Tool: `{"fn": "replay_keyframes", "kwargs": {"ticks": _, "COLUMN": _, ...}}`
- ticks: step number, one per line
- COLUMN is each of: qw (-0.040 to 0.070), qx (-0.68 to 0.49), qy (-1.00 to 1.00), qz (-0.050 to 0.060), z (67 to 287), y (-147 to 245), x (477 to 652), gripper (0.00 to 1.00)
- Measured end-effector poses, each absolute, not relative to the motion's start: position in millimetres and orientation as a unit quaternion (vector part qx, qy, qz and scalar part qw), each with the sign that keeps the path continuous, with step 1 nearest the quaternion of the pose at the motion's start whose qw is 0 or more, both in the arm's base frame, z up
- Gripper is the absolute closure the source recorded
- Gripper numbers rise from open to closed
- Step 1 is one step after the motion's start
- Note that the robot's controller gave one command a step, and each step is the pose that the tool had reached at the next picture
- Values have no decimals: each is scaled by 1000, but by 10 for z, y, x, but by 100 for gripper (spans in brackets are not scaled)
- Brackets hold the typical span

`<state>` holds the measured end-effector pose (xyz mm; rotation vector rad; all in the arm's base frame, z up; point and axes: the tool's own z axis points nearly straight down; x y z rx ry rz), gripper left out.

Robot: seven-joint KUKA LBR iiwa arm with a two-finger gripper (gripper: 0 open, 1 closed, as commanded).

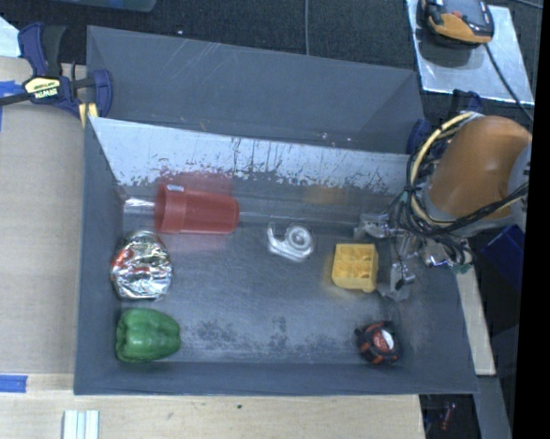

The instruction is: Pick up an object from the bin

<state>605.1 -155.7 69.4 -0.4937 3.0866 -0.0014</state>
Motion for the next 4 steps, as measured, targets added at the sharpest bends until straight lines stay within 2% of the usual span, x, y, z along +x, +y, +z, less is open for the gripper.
{"fn": "replay_keyframes", "kwargs": {"ticks": 1, "qw": 12, "qx": -382, "qy": 924, "qz": 0, "z": 728, "y": -1490, "x": 5978, "gripper": 100}}
{"fn": "replay_keyframes", "kwargs": {"ticks": 2, "qw": 12, "qx": -382, "qy": 924, "qz": 0, "z": 728, "y": -1491, "x": 5979, "gripper": 100}}
{"fn": "replay_keyframes", "kwargs": {"ticks": 3, "qw": 10, "qx": -382, "qy": 924, "qz": -1, "z": 964, "y": -1505, "x": 5955, "gripper": 100}}
{"fn": "replay_keyframes", "kwargs": {"ticks": 4, "qw": 11, "qx": -382, "qy": 924, "qz": -1, "z": 1378, "y": -1509, "x": 5960, "gripper": 100}}
